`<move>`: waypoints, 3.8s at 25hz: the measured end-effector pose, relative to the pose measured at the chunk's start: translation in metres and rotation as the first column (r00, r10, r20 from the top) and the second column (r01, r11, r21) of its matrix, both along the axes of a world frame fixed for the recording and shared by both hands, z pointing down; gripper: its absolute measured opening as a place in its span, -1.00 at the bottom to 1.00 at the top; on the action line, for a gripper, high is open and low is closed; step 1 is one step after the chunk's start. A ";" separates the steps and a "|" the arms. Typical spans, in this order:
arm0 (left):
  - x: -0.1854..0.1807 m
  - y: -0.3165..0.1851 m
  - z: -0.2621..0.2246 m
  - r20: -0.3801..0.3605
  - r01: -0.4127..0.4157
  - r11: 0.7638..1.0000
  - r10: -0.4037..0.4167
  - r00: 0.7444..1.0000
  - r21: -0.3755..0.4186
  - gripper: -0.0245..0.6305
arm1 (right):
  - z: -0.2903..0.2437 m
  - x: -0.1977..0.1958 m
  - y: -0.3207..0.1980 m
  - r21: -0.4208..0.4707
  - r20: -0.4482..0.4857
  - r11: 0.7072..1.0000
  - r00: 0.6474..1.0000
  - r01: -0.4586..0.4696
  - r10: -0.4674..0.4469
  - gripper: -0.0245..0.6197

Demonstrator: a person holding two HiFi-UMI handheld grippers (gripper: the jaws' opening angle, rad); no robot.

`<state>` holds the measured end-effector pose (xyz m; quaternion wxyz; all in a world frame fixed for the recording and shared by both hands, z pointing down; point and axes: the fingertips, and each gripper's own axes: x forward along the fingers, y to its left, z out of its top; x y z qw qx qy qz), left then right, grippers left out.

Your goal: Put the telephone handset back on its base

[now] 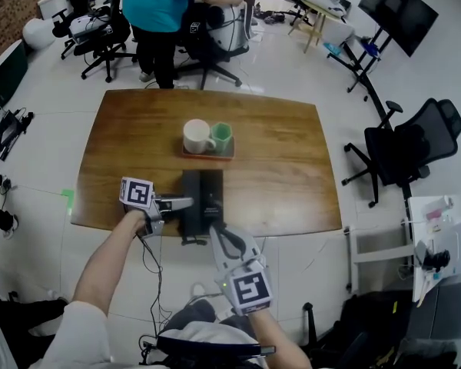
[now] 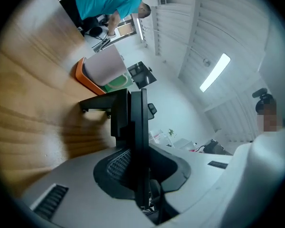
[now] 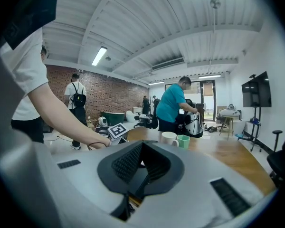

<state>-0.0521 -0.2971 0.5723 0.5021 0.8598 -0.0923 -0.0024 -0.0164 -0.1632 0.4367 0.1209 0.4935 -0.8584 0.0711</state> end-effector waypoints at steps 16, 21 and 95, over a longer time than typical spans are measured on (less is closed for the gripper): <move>-0.001 0.001 0.008 -0.030 -0.071 0.996 0.069 0.997 -0.062 -0.71 | 0.010 0.006 -0.004 -0.021 -0.013 1.000 1.000 0.001 -0.001 -0.91; -0.001 -0.002 0.011 -0.017 -0.079 0.994 0.078 0.997 -0.079 -0.71 | 0.012 0.004 -0.004 -0.032 -0.005 0.999 1.000 -0.003 0.002 -0.91; -0.034 0.070 -0.083 -0.114 0.280 0.931 -0.260 0.959 0.234 -0.84 | -0.022 0.007 0.059 0.028 0.037 0.995 0.994 0.097 -0.098 -0.91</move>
